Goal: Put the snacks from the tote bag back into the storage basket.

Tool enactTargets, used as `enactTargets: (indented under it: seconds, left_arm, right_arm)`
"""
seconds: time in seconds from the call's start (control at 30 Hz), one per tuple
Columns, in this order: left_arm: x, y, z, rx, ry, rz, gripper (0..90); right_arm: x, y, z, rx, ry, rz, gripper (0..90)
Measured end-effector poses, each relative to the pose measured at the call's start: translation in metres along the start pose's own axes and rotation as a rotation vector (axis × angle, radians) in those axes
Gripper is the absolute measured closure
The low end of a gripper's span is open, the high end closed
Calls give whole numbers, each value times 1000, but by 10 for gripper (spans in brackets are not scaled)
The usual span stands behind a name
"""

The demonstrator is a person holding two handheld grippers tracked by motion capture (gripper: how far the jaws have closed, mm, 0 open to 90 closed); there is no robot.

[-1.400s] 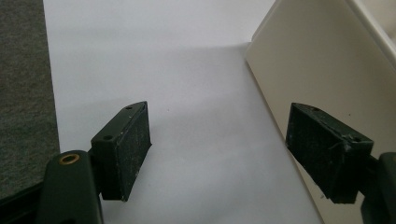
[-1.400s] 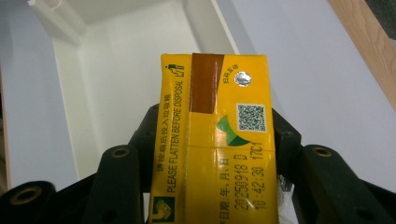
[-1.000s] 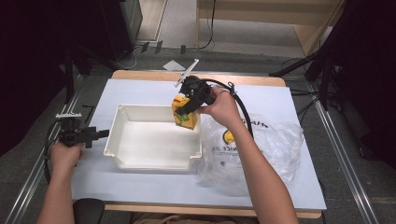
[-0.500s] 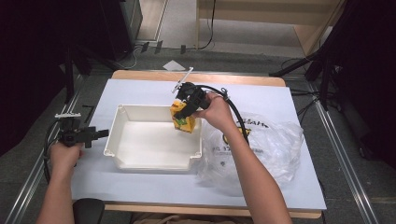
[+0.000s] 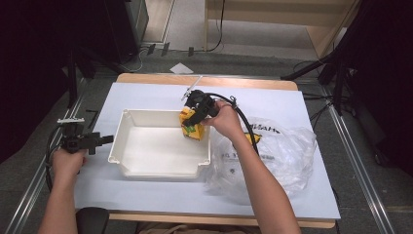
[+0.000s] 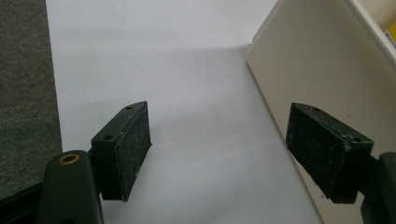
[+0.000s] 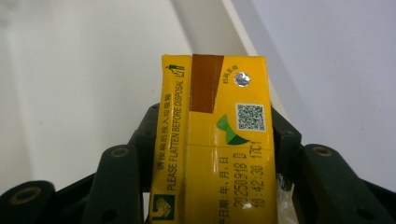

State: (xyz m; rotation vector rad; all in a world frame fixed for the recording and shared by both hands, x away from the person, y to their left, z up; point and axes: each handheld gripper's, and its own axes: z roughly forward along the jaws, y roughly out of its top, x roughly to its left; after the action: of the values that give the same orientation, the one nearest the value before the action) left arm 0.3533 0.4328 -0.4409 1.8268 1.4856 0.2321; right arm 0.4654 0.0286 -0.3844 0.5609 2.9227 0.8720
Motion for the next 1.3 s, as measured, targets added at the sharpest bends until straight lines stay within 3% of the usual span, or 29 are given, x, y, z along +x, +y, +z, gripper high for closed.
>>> enactTargets:
  seconds: [0.23, 0.53, 0.7, 0.87, 1.3]
  left_arm:
    - [0, 0, 0, 2, 0, 3, 233]
    - [-1, 0, 1, 3, 1, 5, 233]
    - [-1, 0, 1, 3, 2, 4, 233]
    - [-1, 0, 1, 4, 1, 6, 233]
    - [-1, 0, 1, 5, 2, 6, 233]
  right_arm:
    - [-4, -5, -1, -19, 7, -13, 521]
    - [-6, -14, -5, -15, 30, 10, 507]
    - [-1, -11, -8, -12, 30, 11, 481]
    - [3, -7, -19, -53, 19, 9, 454]
    - [14, 0, -56, -84, -9, 59, 408]
